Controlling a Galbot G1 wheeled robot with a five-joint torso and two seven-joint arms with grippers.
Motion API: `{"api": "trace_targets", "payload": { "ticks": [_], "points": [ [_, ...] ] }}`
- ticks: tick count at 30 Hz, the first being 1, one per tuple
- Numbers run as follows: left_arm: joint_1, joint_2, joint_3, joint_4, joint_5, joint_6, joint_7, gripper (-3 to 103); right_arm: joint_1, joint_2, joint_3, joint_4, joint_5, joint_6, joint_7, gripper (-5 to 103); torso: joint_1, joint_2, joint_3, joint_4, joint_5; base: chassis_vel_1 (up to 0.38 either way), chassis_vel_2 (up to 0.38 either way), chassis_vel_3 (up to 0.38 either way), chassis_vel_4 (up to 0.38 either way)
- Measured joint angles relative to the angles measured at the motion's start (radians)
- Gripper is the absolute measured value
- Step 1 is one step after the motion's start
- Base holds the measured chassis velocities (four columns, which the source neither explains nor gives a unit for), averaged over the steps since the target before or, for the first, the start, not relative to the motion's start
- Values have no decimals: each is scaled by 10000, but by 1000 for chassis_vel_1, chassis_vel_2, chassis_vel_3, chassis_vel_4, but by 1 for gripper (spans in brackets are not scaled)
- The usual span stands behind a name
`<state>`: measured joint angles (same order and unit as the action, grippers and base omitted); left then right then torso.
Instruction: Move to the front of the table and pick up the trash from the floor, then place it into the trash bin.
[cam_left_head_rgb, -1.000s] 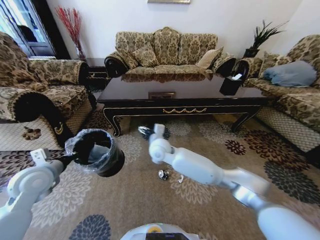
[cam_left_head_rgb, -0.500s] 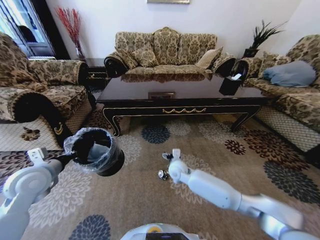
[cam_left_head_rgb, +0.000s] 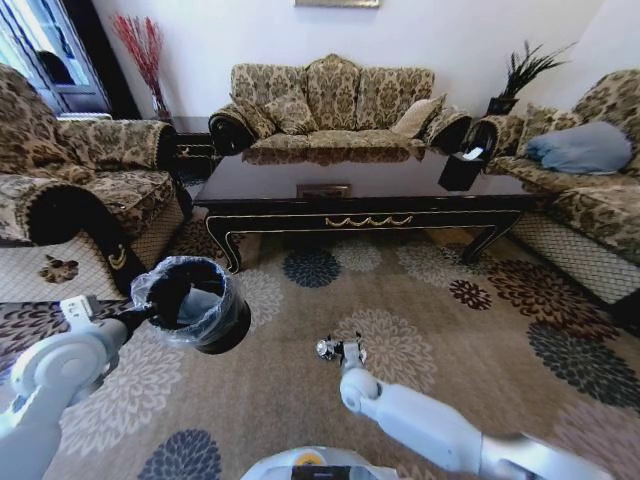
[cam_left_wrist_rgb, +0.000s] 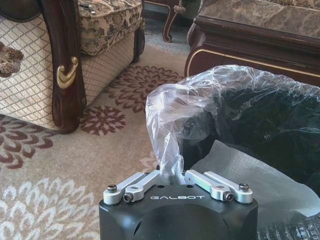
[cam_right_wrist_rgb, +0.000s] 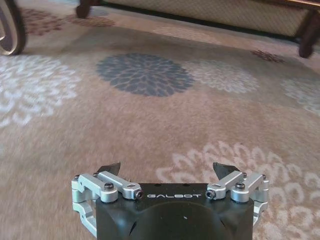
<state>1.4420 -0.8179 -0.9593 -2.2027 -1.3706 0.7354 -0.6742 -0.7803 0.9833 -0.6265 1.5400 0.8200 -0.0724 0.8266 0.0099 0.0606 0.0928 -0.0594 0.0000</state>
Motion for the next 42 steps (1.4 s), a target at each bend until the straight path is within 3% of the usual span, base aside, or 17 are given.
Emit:
{"api": "trace_targets", "payload": {
  "ticks": [14,42],
  "points": [
    [212,-380,11,-221,176,0,-4,2,-281,1131,-280,-1627,-976,-256,190,100,0,0,1,2,-1,0,0,0,0],
    [111,-111,23,-53,157,1,-1,2,-62,2434,-151,-3359,-940,-266,297,100,0,-3,1,2,0,0,0,0,0]
  ]
}}
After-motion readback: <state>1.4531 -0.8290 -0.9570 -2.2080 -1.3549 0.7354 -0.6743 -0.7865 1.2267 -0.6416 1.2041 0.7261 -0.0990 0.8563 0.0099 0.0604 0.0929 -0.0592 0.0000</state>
